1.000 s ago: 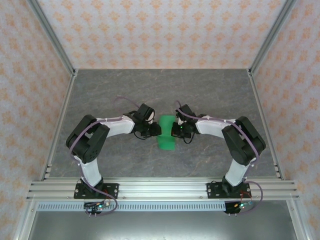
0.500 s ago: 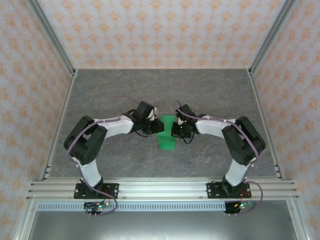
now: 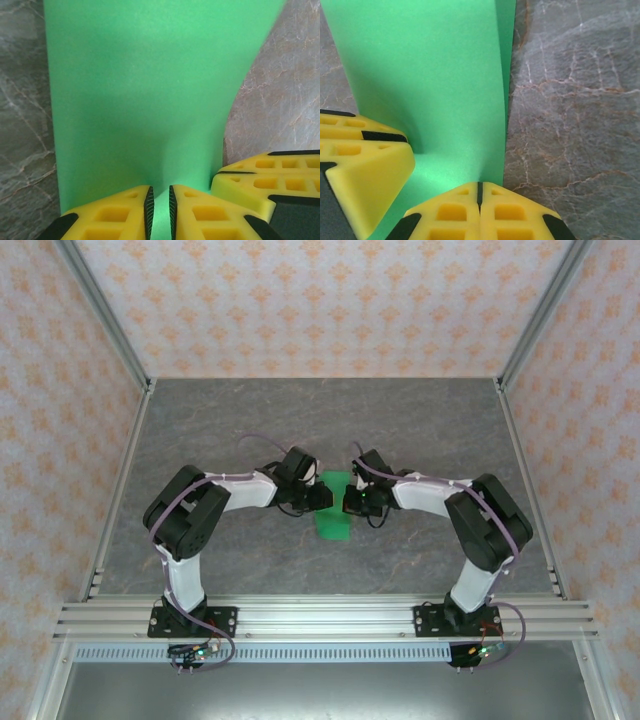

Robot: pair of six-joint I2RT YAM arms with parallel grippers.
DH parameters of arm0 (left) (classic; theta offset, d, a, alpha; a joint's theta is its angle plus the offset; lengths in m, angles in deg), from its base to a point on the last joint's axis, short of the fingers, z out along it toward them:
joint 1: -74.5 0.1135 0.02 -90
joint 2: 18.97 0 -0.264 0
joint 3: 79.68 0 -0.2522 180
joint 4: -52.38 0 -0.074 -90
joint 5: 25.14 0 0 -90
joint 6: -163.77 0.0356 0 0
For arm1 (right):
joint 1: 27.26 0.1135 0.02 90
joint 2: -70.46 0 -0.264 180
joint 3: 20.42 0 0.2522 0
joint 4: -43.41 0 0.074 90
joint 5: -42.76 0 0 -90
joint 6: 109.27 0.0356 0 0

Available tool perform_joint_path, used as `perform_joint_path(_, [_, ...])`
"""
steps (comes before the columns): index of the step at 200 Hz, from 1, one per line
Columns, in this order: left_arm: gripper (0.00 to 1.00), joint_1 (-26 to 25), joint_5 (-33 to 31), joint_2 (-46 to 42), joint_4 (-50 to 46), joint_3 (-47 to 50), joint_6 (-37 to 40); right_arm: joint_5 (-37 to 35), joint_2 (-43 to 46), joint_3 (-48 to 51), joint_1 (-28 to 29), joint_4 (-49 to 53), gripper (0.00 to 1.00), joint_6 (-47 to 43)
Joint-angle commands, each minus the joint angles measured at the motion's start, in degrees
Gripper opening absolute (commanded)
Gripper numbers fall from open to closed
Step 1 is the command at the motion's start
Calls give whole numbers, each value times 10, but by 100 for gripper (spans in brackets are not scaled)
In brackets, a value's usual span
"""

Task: Fold a paper plane with a square sheet of paper (fold left side to right side)
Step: Hold the square sheet of paper at the center of the table.

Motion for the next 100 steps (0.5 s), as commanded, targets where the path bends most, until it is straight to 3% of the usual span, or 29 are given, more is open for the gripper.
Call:
perform_joint_path(1, [19, -11, -32, 3, -22, 20, 0, 12, 36, 8, -21, 11, 3, -9])
perform_joint_path(33, [18, -16, -39, 8, -26, 19, 0, 58, 54, -18, -62, -21, 3, -11])
perform_joint_path(100, [18, -22, -45, 11, -37, 10, 4, 96, -57, -93, -64, -66, 3, 6])
